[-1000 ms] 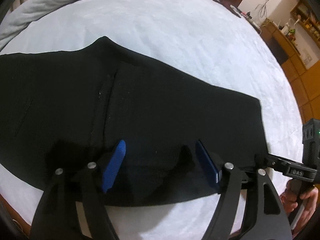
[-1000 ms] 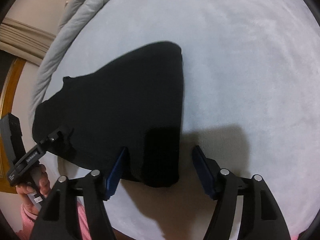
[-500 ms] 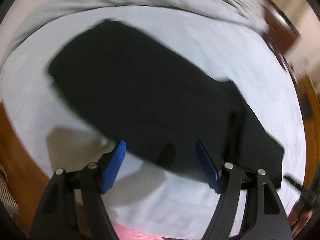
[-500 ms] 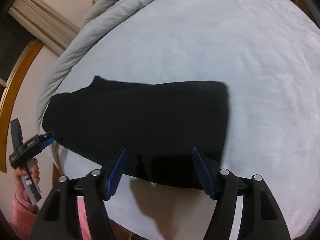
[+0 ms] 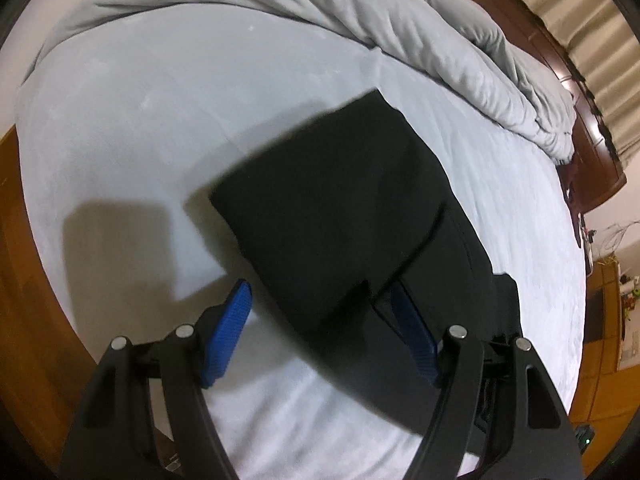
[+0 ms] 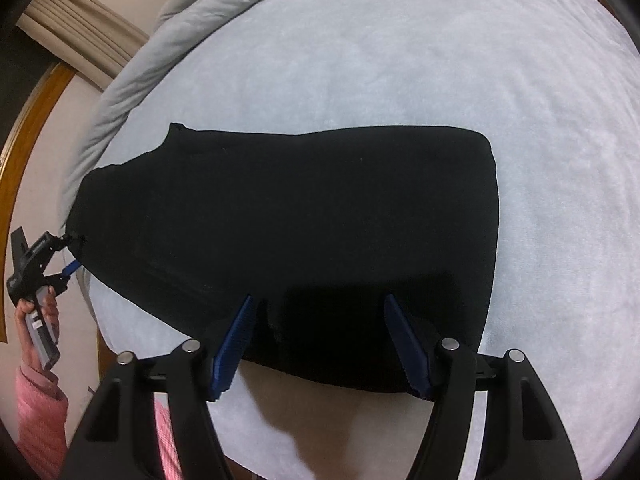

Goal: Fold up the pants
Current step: 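Grasp the red-striped waistband with the left gripper and lift it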

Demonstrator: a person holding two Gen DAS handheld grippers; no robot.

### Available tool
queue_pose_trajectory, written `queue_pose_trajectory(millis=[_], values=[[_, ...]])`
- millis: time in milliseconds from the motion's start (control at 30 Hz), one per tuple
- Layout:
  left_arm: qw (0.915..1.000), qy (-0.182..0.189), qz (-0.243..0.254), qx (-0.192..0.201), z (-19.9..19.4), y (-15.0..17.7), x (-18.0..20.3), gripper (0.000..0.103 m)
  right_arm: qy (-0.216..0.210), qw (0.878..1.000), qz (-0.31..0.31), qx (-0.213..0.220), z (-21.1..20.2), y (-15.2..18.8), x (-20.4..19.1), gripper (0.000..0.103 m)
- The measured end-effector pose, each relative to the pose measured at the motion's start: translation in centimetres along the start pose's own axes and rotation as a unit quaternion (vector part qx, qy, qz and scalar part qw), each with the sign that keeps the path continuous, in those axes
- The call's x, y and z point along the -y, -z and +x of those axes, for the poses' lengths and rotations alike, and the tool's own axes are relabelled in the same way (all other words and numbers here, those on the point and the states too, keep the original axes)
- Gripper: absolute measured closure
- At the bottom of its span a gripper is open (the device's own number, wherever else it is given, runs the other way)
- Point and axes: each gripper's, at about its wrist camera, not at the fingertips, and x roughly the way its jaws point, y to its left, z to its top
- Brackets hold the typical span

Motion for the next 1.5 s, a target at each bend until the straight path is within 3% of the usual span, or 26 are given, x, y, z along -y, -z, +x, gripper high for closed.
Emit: queue_pose_trajectory(millis=[267,767,933,1067,1133,1267,1500], values=[[0.9999,-0.007,-0.013,-0.007,1.1,-1.9,-1.6,0.030,0.001,1.000,-0.006,-0.001,0.1,0.1,0.2,0.035],[0.9978,0.035,-0.057,-0.005,2.9,-5.0,-1.9,0.022,-0.008,1.000,-0.011,-0.002,0.7,0.1,0.2,0.033],[0.9971,0.052,-0.051,-0.022,3.2,-4.7,-1.1,0.027,-0.008,1.000,-0.016,-0.002,0.8,0.1,0.1,0.031],[0.9978,0.039,-0.043,-0.032,4.1,-4.9,-0.8,0.029,-0.011,1.000,-0.017,-0.001,0.8,0.1,0.2,0.030],[0.9978,0.037,-0.047,-0.031,4.2,-5.0,-0.6,0.038,-0.015,1.000,-0.016,-0.001,0.8,0.1,0.3,0.030],[0.9987,0.038,-0.031,-0.017,3.1,-5.2,0.3,0.078,-0.018,1.000,-0.015,-0.002,0.9,0.1,0.5,0.030],[0.9989,0.041,-0.021,0.013,2.2,-4.8,1.6,0.085,-0.018,1.000,-0.023,0.002,1.0,0.2,0.4,0.030]])
